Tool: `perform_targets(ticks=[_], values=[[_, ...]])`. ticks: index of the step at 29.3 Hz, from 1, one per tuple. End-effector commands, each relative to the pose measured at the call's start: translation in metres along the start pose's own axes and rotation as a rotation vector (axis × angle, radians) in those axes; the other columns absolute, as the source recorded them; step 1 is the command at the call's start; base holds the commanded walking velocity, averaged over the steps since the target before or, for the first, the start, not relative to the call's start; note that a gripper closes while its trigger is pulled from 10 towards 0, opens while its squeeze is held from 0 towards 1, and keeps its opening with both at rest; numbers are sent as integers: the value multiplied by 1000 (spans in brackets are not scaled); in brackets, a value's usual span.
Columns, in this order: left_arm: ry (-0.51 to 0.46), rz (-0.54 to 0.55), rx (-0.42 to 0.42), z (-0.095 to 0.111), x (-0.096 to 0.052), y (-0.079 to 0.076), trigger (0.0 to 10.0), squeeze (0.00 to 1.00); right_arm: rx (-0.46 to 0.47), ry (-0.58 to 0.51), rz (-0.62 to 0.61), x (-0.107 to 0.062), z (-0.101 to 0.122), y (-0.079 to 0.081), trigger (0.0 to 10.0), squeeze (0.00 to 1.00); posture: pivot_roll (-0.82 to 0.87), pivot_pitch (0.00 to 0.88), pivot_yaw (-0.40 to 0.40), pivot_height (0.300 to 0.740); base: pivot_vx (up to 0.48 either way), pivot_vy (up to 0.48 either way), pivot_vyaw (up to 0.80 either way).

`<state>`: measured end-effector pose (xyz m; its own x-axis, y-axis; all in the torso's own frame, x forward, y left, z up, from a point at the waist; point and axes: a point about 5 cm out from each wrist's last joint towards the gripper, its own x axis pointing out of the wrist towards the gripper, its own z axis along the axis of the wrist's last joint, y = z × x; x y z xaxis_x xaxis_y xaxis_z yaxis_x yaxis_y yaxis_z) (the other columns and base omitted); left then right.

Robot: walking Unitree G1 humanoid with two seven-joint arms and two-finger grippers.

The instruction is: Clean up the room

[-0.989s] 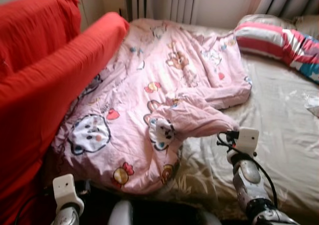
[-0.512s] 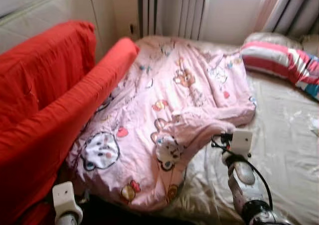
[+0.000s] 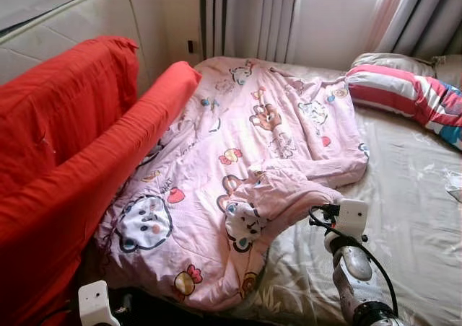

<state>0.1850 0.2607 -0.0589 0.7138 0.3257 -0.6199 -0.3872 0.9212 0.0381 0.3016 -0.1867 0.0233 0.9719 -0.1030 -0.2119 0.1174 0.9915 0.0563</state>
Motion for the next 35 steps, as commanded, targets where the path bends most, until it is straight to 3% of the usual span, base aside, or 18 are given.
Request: perform_targets(ticks=[1,18,35], values=[[49,-5,20,-11,-3,-1,10000,0,1,-25,-7,4,9,0,10000,0,139,51,-34,740,0,0,0],[114,-5,23,-27,-10,6,10000,0,-1,-52,-39,5,13,0,10000,0,140,49,-28,740,0,0,0],[157,0,34,-34,-12,12,10000,0,-8,-91,-72,5,17,0,10000,0,145,53,-22,740,-269,0,0]])
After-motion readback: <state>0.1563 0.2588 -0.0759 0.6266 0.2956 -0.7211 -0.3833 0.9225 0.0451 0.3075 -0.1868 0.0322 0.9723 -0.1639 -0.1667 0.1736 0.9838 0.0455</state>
